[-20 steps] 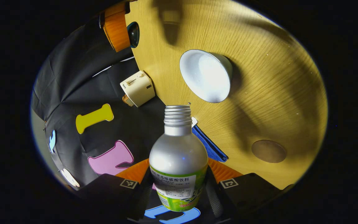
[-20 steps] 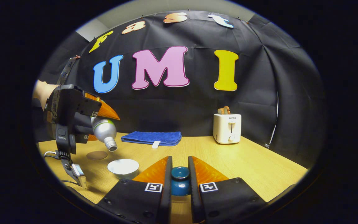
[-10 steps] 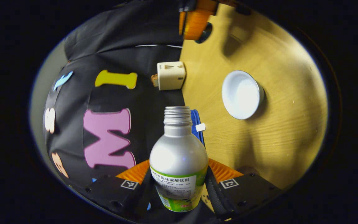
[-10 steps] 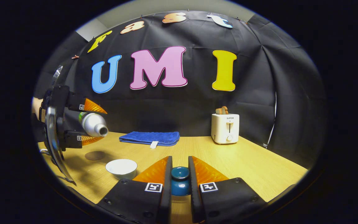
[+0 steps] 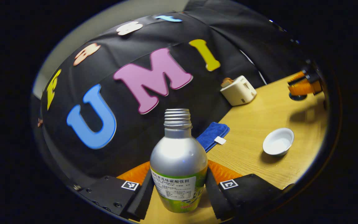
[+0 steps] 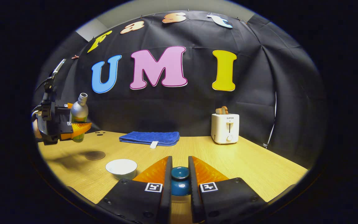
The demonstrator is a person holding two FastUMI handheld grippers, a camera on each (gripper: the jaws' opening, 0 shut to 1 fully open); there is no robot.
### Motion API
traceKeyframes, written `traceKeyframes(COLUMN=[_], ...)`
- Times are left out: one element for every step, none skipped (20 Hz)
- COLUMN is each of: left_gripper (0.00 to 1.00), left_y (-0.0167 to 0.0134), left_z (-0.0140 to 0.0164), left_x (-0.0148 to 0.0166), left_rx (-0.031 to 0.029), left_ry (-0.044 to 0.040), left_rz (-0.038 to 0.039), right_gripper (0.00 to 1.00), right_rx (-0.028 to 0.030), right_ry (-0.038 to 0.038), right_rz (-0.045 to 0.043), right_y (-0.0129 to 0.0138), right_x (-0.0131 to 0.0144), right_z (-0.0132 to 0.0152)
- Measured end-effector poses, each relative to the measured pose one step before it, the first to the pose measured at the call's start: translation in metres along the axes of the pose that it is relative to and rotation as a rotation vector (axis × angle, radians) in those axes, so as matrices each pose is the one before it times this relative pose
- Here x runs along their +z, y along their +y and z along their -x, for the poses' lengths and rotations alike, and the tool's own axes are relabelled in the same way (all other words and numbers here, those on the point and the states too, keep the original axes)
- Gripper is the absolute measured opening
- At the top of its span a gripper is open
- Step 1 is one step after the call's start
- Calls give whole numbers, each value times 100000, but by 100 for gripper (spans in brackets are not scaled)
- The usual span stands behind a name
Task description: Open the teacup lid with one hand, grasp the water bottle and pour water into the teacup with the other hand; after pouring, place the water bottle on the coaster and then close the teacup lid.
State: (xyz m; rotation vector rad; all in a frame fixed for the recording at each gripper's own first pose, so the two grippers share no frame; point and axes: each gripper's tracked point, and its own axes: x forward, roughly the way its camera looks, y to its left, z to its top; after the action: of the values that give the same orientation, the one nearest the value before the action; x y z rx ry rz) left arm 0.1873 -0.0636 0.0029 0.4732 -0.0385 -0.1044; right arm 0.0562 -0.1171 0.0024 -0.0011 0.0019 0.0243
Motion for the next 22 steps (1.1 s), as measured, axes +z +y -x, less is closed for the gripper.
traceKeyframes(left_gripper=[80, 79, 80, 79, 79, 80, 80, 80, 80, 79, 80, 80, 80, 80, 81, 82, 83, 83, 85, 88, 97, 98], left_y=[-266, -478, 35, -158, 542, 491, 888, 336, 252, -7, 224, -306, -171, -145, -144, 48, -79, -33, -213, -291, -76, 137], left_z=[-328, -298, -859, -724, -35, -6, -56, 382, -11, 163, 23, -48, -117, -360, 203, 83, -82, -27, 284, 18, 274, 466], left_x=[-780, -953, -1042, -969, -768, -546, -27, 305, 34, -123, 113, 226, -43, -171, 47, -69, -332, 82, 20, -204, -270, -180], left_rx=[2, -975, -262, -877, -319, 435, 1060, 801, -11, -852, 262, -1214, -634, 46, -274, 353, -526, -570, -508, -485, 474, 1105], left_ry=[135, 297, 474, 974, 763, -36, -2514, -1599, -591, 617, -103, -1044, 74, 98, 332, 480, 1182, 1058, 1118, 1441, 909, 1922], left_rz=[9801, 8375, 6959, 5518, 4611, 3511, 2790, 1839, 1187, 114, 323, 982, 1193, 1287, 108, -300, -326, -786, -232, -310, -7, 34], right_gripper=[29, 29, 29, 29, 29, 29, 29, 29, 29, 29, 29, 29, 29, 29, 29, 29, 29, 29, 29, 29, 29, 29], right_rx=[5, 16, -13, -19, -288, -911, -739, -252, -19, -15, -4, -12, -11, -24, -2, -3, -6, 22, -29, -12, -4, -5], right_ry=[-17, 24, -10, -7, 56, -135, 14, -32, 8, 28, -20, 23, -6, -12, 3, 0, 19, 31, -21, -30, 22, -30], right_rz=[-11, 7, -11, -3, 80, -68, 53, -1, 15, -22, 6, -20, 24, 0, 3, -9, 0, 9, -35, 38, -33, 14], right_y=[2, -14, -21, -10, -47, -246, -118, -9, 7, 25, 7, 0, -1, 34, -22, 1, -6, 25, 23, -22, 19, -11], right_x=[-44, 24, 6, -1, -16, 26, 3, 5, -2, 9, 1, 3, 13, -10, 21, -33, 19, -12, -51, 78, -26, 18], right_z=[-52, -38, 59, -8, 16, -26, 29, 59, -72, -7, -7, 31, -7, -20, 44, -13, -4, 8, -77, 59, -10, 36])
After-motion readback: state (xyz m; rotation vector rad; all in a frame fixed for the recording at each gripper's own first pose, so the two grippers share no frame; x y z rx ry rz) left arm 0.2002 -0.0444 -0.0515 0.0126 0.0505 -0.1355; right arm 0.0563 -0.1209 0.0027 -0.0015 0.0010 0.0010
